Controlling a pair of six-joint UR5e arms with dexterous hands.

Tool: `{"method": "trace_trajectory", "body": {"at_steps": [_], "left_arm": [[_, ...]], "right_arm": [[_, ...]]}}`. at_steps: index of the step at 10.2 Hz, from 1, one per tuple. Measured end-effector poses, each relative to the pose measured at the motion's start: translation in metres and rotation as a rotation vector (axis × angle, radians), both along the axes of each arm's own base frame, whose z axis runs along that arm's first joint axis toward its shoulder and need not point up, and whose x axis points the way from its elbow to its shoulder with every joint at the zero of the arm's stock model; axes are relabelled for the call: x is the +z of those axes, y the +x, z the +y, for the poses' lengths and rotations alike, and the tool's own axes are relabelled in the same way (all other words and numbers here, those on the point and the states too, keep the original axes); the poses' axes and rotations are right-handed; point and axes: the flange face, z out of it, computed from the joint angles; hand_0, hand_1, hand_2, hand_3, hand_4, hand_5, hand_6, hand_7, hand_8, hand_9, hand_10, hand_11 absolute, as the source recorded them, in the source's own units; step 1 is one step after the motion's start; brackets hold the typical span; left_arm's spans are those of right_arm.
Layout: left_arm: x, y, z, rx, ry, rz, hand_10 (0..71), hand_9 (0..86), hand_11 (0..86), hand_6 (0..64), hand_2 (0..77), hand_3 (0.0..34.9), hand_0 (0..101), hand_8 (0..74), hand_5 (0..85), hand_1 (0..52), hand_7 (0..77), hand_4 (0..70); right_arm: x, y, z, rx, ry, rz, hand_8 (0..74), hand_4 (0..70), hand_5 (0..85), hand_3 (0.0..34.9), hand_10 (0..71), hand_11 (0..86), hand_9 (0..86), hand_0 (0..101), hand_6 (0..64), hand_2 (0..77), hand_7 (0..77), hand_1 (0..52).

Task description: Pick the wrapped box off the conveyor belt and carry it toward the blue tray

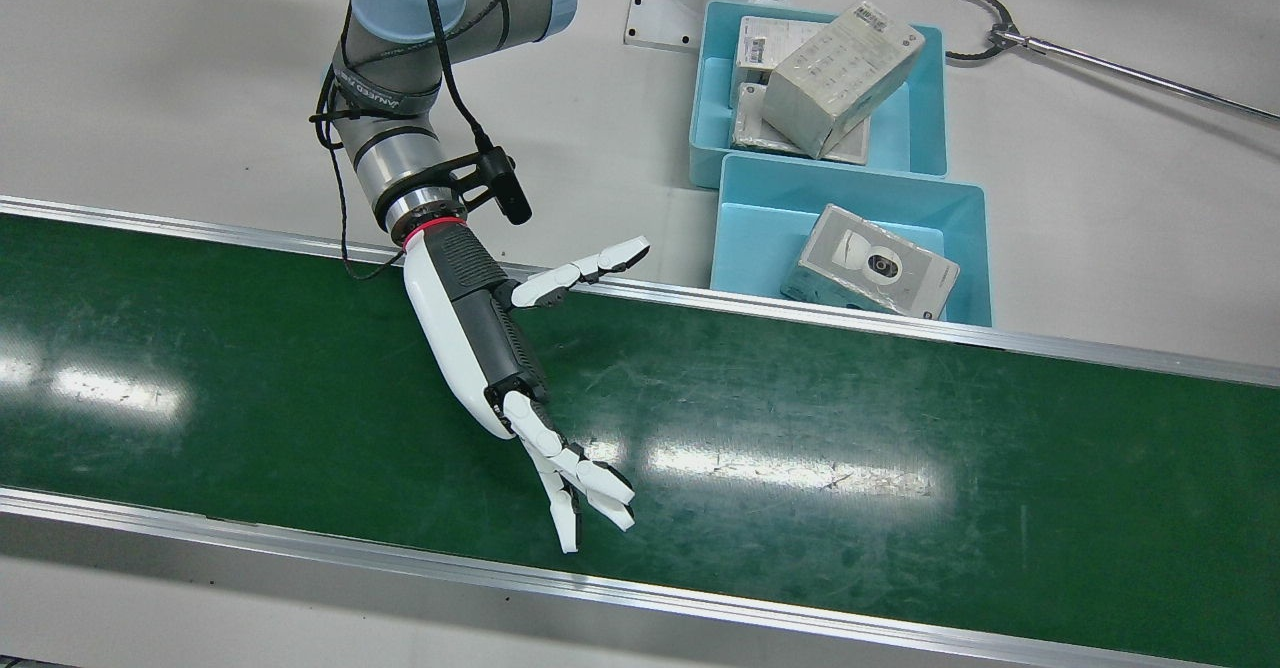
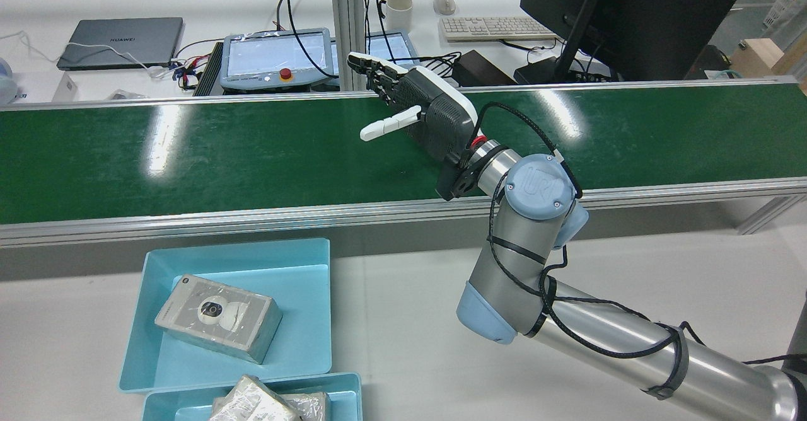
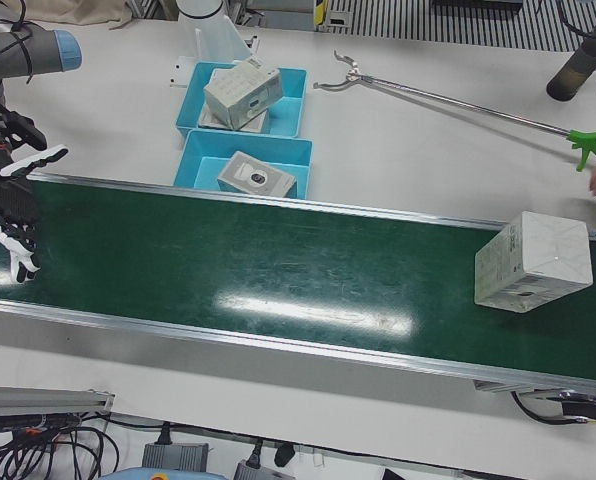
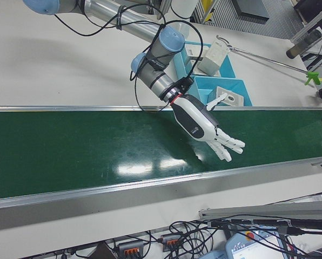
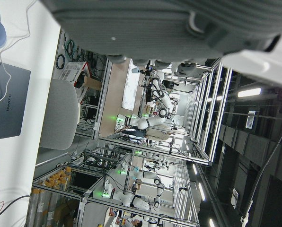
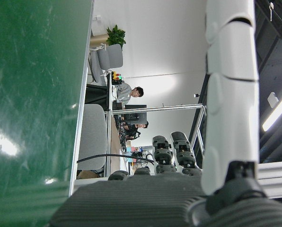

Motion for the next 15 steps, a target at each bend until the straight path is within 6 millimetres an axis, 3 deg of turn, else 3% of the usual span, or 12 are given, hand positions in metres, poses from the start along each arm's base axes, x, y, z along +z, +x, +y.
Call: {"method": "trace_trajectory", "body": {"at_steps": [4,5,6,11,14,15], "left_arm": [[0.0,0.0,0.0,0.0,0.0,0.0,0.0,0.5,0.5,0.5,1.1,0.0,0,0.5,1.1,0.0,0.5,0.0],[0.0,0.0,0.0,0.0,0.0,0.0,0.5,0.5,0.5,0.5,1.1,0.0,0,0.5,1.1,0.0,0.5,0.0],[0.0,0.0,0.0,0.0,0.0,0.0,0.5,0.5,0.5,0.5,0.5,0.0,0,0.5,1.1,0.0,0.5,0.0],[0.0,0.0,0.0,0.0,0.0,0.0,0.5,0.5,0.5,0.0,1.1,0.0,0,0.5,1.1,0.0,0.5,0.0],[0.0,0.0,0.0,0.0,0.0,0.0,0.0,0.5,0.5,0.0,1.1,0.0,0,0.5,1.1,0.0,0.5,0.0],[0.0,0.0,0.0,0.0,0.0,0.0,0.5,0.5,0.5,0.5,1.1,0.0,0,0.5,1.1,0.0,0.5,0.0]], "right_arm": [[0.0,0.0,0.001,-0.001,0.001,-0.001,0.0,9.3,12.5,0.0,0.0,1.1,1.1,49,2.7,4.9,2.7,15.8],[-0.001,0.0,0.001,-0.001,0.002,-0.002,0.0,5.4,12.5,0.0,0.0,1.1,1.1,49,2.7,3.8,2.7,15.8],[-0.001,0.0,0.001,-0.001,0.003,-0.003,0.0,8.2,13.1,0.0,0.0,1.1,1.1,49,2.7,4.9,3.8,15.8],[-0.003,0.002,0.001,0.001,0.004,-0.009,0.0,8.2,12.5,0.0,0.0,1.1,1.1,49,2.7,4.9,4.4,15.3],[0.007,0.003,0.001,-0.001,-0.009,-0.009,0.0,6.5,12.5,0.0,0.0,1.1,1.1,49,2.7,4.9,3.3,15.3],[0.011,0.003,0.001,0.0,-0.015,-0.009,0.0,7.1,12.5,0.0,0.0,1.1,1.1,48,2.7,4.4,3.3,10.9]]}}
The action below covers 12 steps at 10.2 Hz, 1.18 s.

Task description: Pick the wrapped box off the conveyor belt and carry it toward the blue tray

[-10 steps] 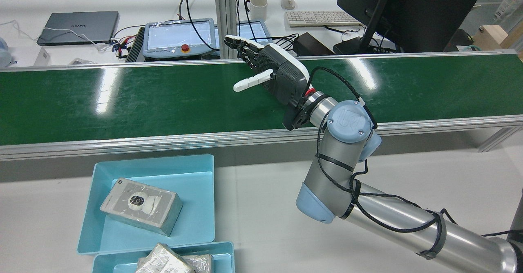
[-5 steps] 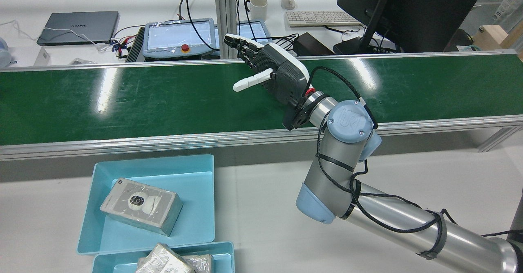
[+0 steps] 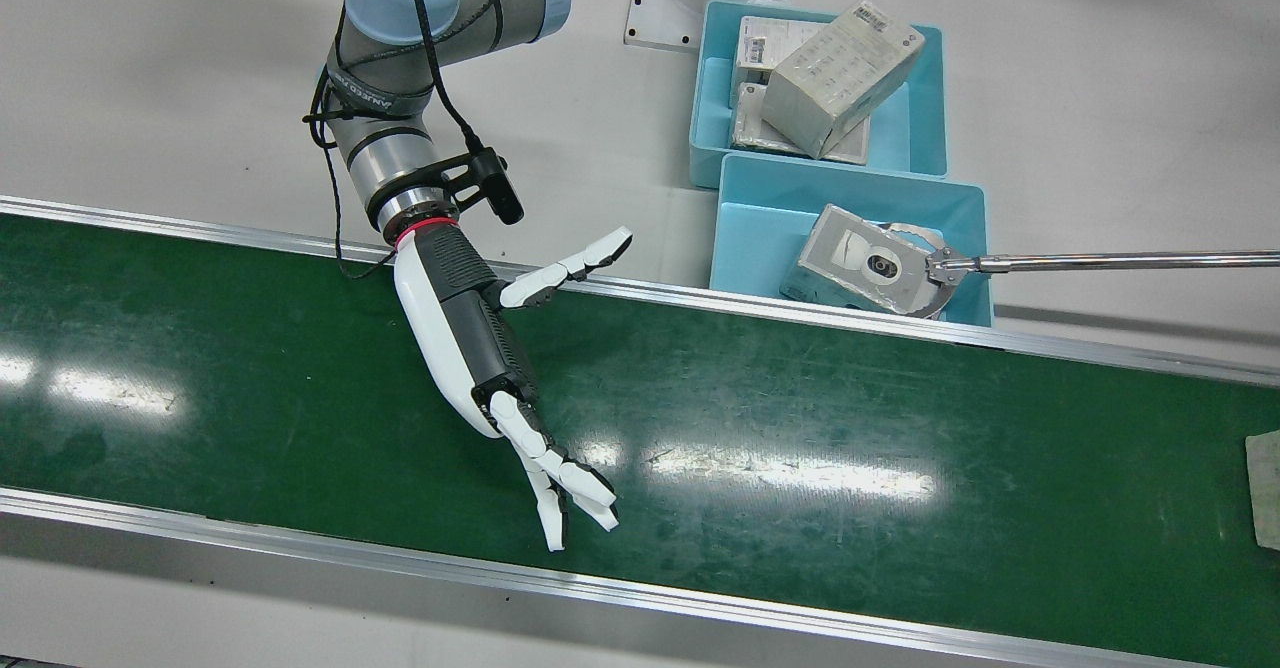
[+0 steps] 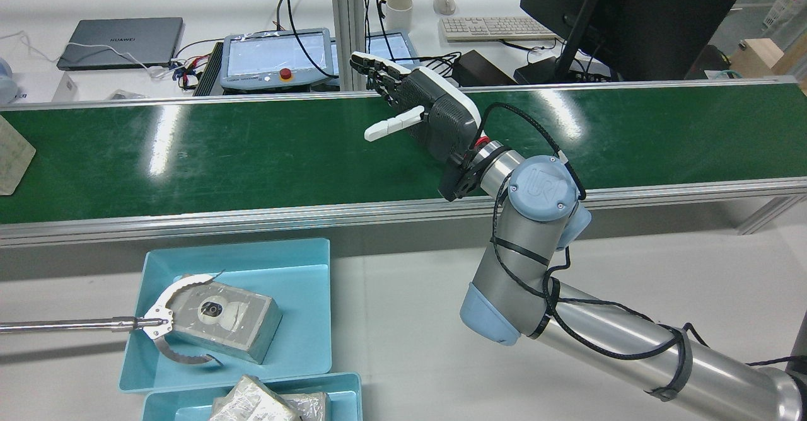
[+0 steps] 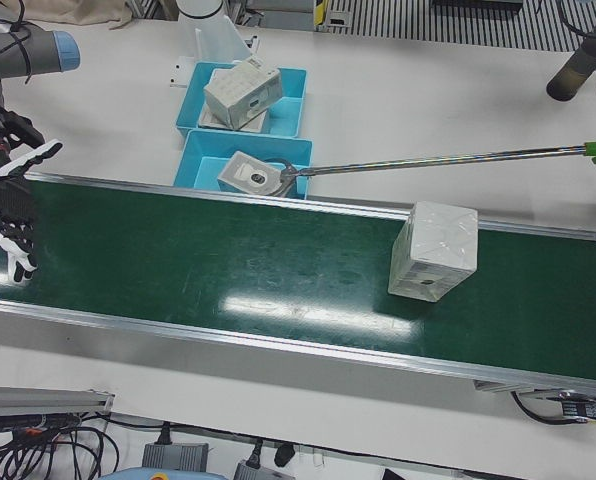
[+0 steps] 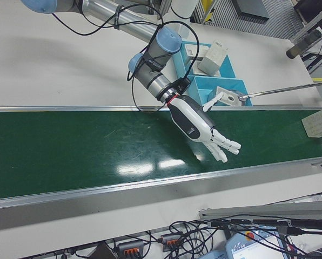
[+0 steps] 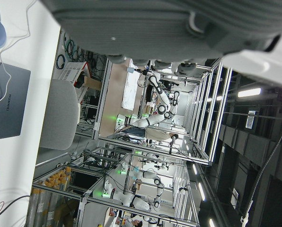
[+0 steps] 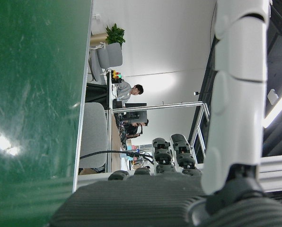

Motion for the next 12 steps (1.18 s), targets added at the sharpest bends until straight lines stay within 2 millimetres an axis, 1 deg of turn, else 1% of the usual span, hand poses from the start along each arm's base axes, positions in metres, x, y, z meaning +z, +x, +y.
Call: {"method": "trace_trajectory", "body": {"at_steps": [1,2,3,5,6,7,11,12], "left_arm": [[0.0,0.0,0.0,0.0,0.0,0.0,0.5,0.5,0.5,0.5,1.1,0.0,0,0.5,1.1,0.0,0.5,0.0],[0.0,0.0,0.0,0.0,0.0,0.0,0.5,0.5,0.5,0.5,1.1,0.0,0,0.5,1.1,0.0,0.5,0.0],[0.0,0.0,0.0,0.0,0.0,0.0,0.5,0.5,0.5,0.5,1.1,0.0,0,0.5,1.1,0.0,0.5,0.0],[0.0,0.0,0.0,0.0,0.0,0.0,0.5,0.5,0.5,0.0,0.5,0.0,0,0.5,1.1,0.0,0.5,0.0],[0.0,0.0,0.0,0.0,0.0,0.0,0.5,0.5,0.5,0.0,0.5,0.0,0,0.5,1.1,0.0,0.5,0.0],[0.0,0.0,0.0,0.0,0.0,0.0,0.0,0.5,0.5,0.5,1.1,0.0,0,0.5,1.1,0.0,0.5,0.0],[0.0,0.0,0.0,0.0,0.0,0.0,0.5,0.5,0.5,0.5,1.1,0.0,0,0.5,1.1,0.0,0.5,0.0],[0.0,0.0,0.0,0.0,0.0,0.0,0.5,0.5,0.5,0.5,1.1,0.0,0,0.5,1.1,0.0,0.5,0.0]], "right_arm": [[0.002,0.0,0.0,0.003,-0.004,-0.001,0.0,7.1,12.5,0.0,0.0,1.1,1.1,48,2.7,2.2,3.3,14.2],[0.0036,0.0,-0.0001,0.004,-0.007,-0.001,0.0,7.6,12.5,0.0,0.0,1.1,1.1,48,2.7,3.8,3.3,14.2],[0.0049,0.0001,-0.0002,0.007,-0.01,0.0,0.0,8.7,12.5,0.0,0.0,1.1,1.1,48,2.7,3.8,3.3,14.2],[0.0052,0.0022,-0.001,0.019,-0.016,-0.005,0.0,8.7,12.5,0.0,0.0,1.1,1.1,48,2.7,3.8,3.3,14.2],[0.0047,0.0032,-0.0012,0.023,-0.016,-0.007,0.0,8.7,12.5,0.0,0.0,1.1,1.1,48,2.7,3.8,3.3,14.2],[0.004,0.0037,-0.001,0.024,-0.016,-0.009,0.0,8.7,12.5,0.0,0.0,1.1,1.1,48,1.6,2.2,3.3,14.2],[-0.0015,0.0062,0.0001,0.023,-0.01,-0.022,0.0,8.7,12.5,0.0,0.0,1.1,1.1,48,1.6,2.7,3.3,14.2],[-0.0027,0.0057,0.0002,0.023,-0.009,-0.021,0.0,8.7,12.5,0.0,0.0,1.1,1.1,48,1.6,6.0,3.3,16.4]]}}
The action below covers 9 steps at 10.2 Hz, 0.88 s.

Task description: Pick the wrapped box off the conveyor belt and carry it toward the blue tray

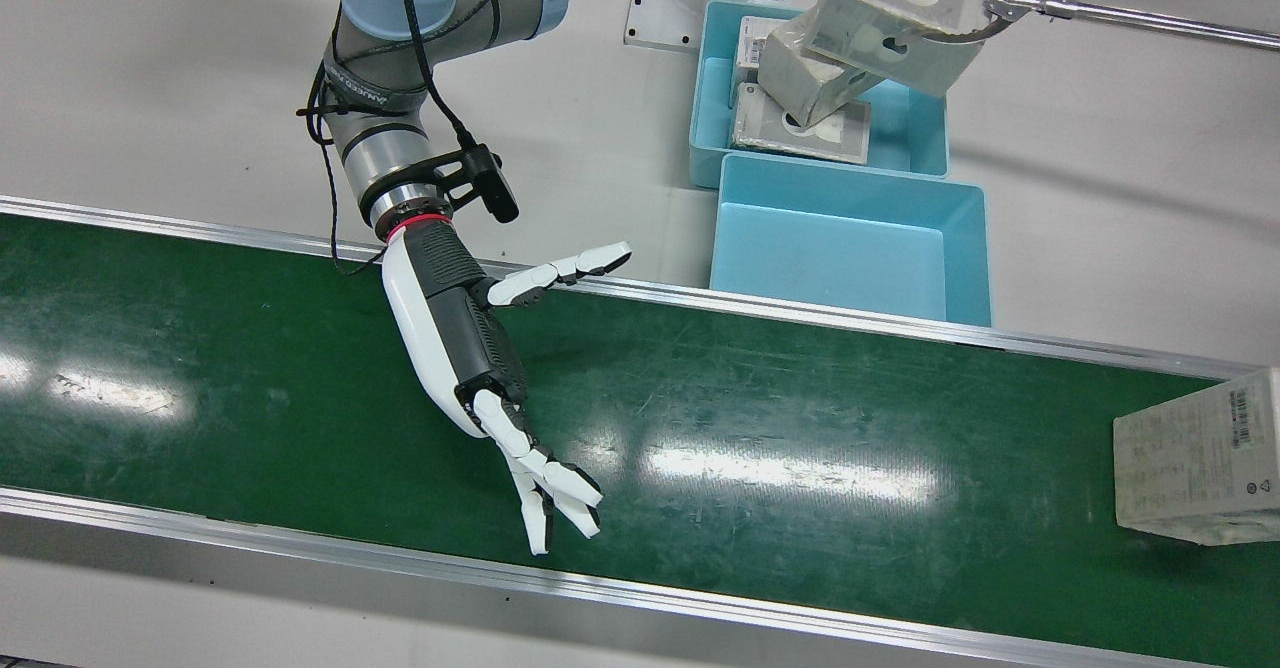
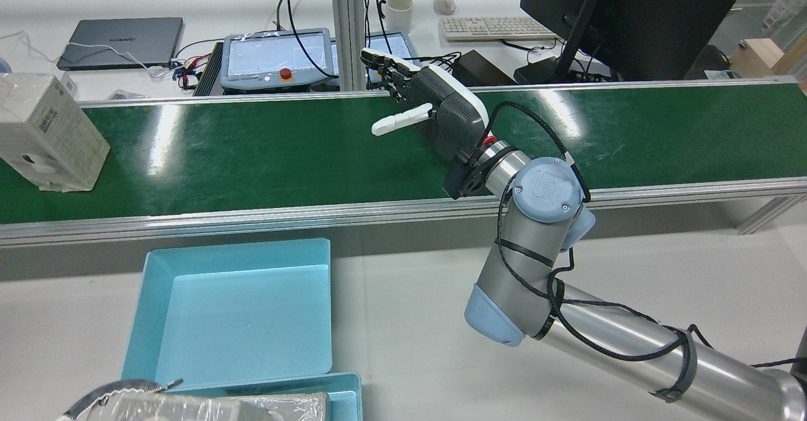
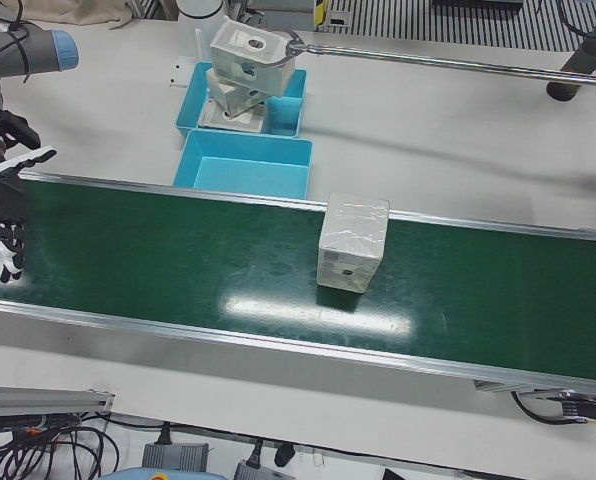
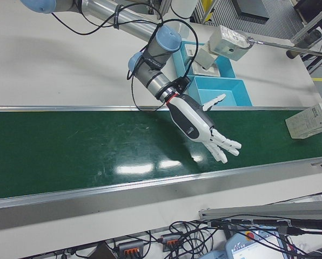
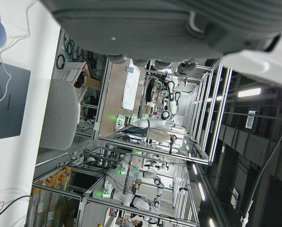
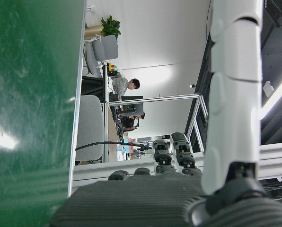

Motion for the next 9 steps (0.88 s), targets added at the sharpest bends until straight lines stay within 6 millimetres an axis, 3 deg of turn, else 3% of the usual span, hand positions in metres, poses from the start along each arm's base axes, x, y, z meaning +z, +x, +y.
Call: {"method": "trace_trajectory", "body": {"at_steps": [4,6,9], "left_arm": [[0.0,0.0,0.0,0.0,0.0,0.0,0.5,0.5,0.5,0.5,1.1,0.0,0,0.5,1.1,0.0,0.5,0.0],[0.0,0.0,0.0,0.0,0.0,0.0,0.5,0.5,0.5,0.0,1.1,0.0,0,0.5,1.1,0.0,0.5,0.0],[0.0,0.0,0.0,0.0,0.0,0.0,0.5,0.5,0.5,0.0,1.1,0.0,0,0.5,1.1,0.0,0.5,0.0]], "right_arm": [[-0.012,-0.011,0.007,-0.002,0.018,0.025,0.0,8.2,13.6,0.0,0.0,1.1,1.1,50,2.2,10.9,4.9,18.0],[-0.028,-0.015,0.022,0.004,-0.005,0.06,0.0,9.3,15.3,0.0,0.0,1.1,1.1,50,2.7,20.2,6.0,22.9],[-0.047,-0.02,0.051,0.02,-0.039,0.09,0.0,6.5,13.6,0.0,0.0,1.1,1.1,51,1.6,16.4,3.8,21.3]]}}
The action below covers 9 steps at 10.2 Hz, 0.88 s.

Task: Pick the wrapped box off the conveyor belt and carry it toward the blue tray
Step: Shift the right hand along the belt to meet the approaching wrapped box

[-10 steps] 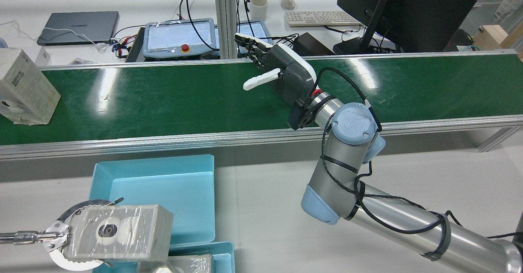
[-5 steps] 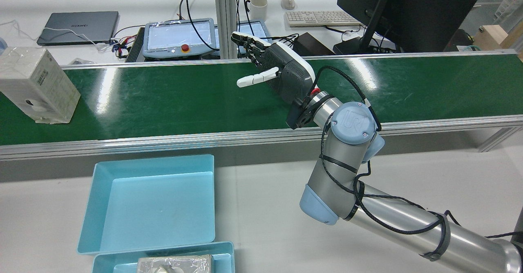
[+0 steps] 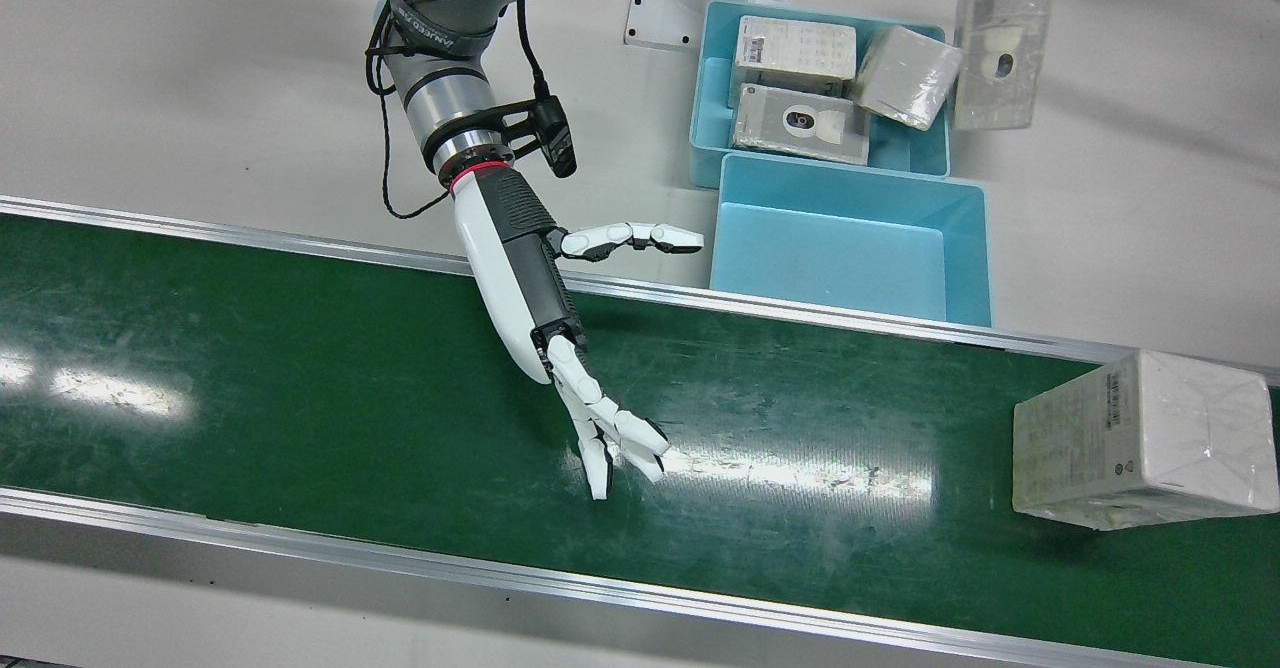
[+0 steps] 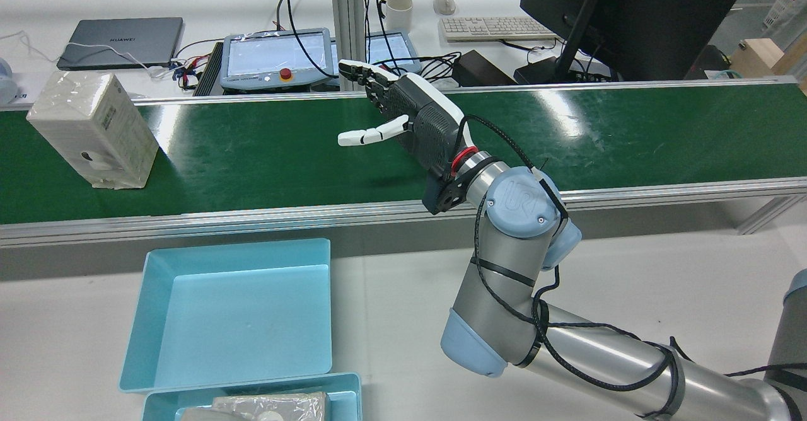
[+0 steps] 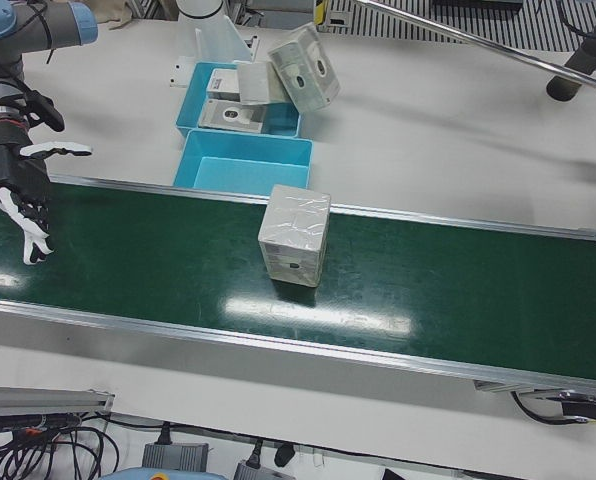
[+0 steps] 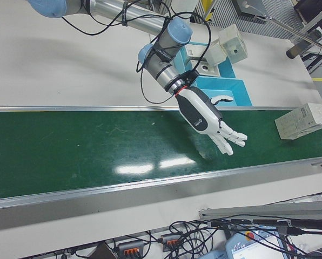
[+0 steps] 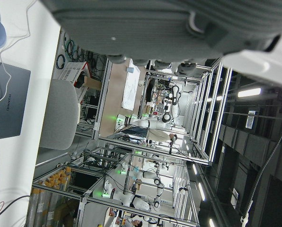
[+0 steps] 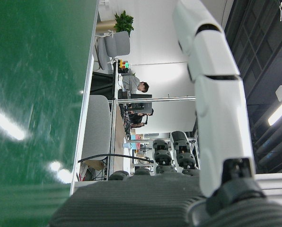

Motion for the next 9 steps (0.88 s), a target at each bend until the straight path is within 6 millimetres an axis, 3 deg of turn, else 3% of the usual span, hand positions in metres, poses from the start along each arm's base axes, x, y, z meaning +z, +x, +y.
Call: {"method": "trace_trajectory", "body": {"at_steps": [4,6,9], "left_arm": [[0.0,0.0,0.0,0.0,0.0,0.0,0.5,0.5,0.5,0.5,1.1,0.0,0,0.5,1.1,0.0,0.5,0.0],[0.0,0.0,0.0,0.0,0.0,0.0,0.5,0.5,0.5,0.5,1.1,0.0,0,0.5,1.1,0.0,0.5,0.0],[0.0,0.0,0.0,0.0,0.0,0.0,0.5,0.5,0.5,0.0,1.1,0.0,0,0.5,1.1,0.0,0.5,0.0]], "right_arm": [[0.009,0.003,0.001,0.012,-0.005,-0.009,0.0,5.4,12.0,0.0,0.0,1.1,1.1,51,0.0,13.1,3.8,19.6],[0.019,0.015,-0.006,0.032,-0.007,-0.01,0.0,1.1,9.8,0.0,0.0,1.1,1.1,48,0.0,3.3,0.5,15.3],[0.033,0.019,-0.009,0.041,-0.018,0.003,0.0,1.1,10.4,0.0,0.0,1.1,1.1,48,0.0,5.5,0.5,15.3]]}}
